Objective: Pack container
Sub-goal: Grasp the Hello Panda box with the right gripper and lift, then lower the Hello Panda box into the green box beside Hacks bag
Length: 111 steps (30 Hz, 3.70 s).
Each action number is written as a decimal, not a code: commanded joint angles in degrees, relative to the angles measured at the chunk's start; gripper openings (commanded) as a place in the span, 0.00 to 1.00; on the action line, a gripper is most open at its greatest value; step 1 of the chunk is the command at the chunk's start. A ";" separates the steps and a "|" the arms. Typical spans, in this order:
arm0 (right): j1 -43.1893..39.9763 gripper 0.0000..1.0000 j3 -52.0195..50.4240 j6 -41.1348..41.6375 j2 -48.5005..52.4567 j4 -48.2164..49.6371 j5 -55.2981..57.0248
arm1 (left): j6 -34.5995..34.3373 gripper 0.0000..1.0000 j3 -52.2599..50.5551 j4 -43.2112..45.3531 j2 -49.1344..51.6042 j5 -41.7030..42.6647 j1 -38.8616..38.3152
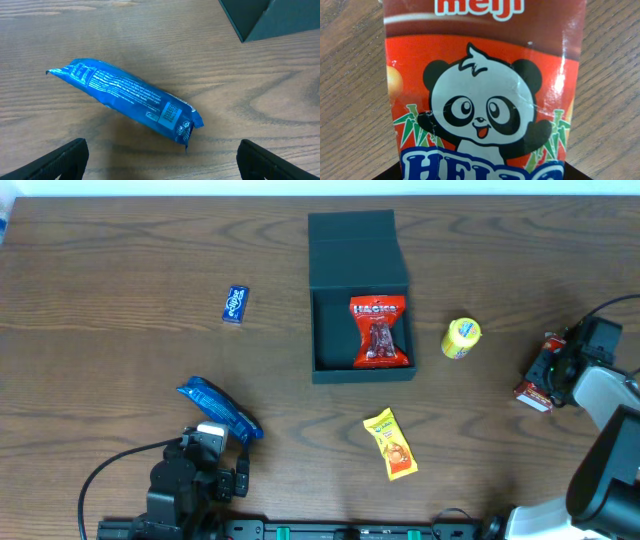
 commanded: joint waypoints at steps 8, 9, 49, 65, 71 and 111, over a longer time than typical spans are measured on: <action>1.27 0.45 -0.28 4.13 -10.34 -4.52 -0.28 | -0.42 0.95 -2.40 -1.22 -0.37 0.42 0.39; 1.55 0.45 -0.28 4.70 -11.91 -5.35 -0.28 | -0.42 0.95 -2.40 -1.22 -0.37 0.44 0.39; 60.92 0.42 40.19 31.98 6.43 -25.73 4.31 | -0.42 0.95 -2.40 -1.22 -0.37 0.42 0.39; 60.65 0.47 41.64 32.52 18.88 -20.83 4.24 | -0.42 0.95 -2.40 -1.22 -0.37 0.42 0.39; 60.70 0.50 41.62 32.50 20.06 -21.66 4.24 | -0.42 0.96 -2.40 -1.22 -0.37 0.42 0.39; 69.88 0.99 41.38 19.08 -8.09 -39.98 13.94 | -0.42 0.95 -2.40 -1.22 -0.37 0.42 0.39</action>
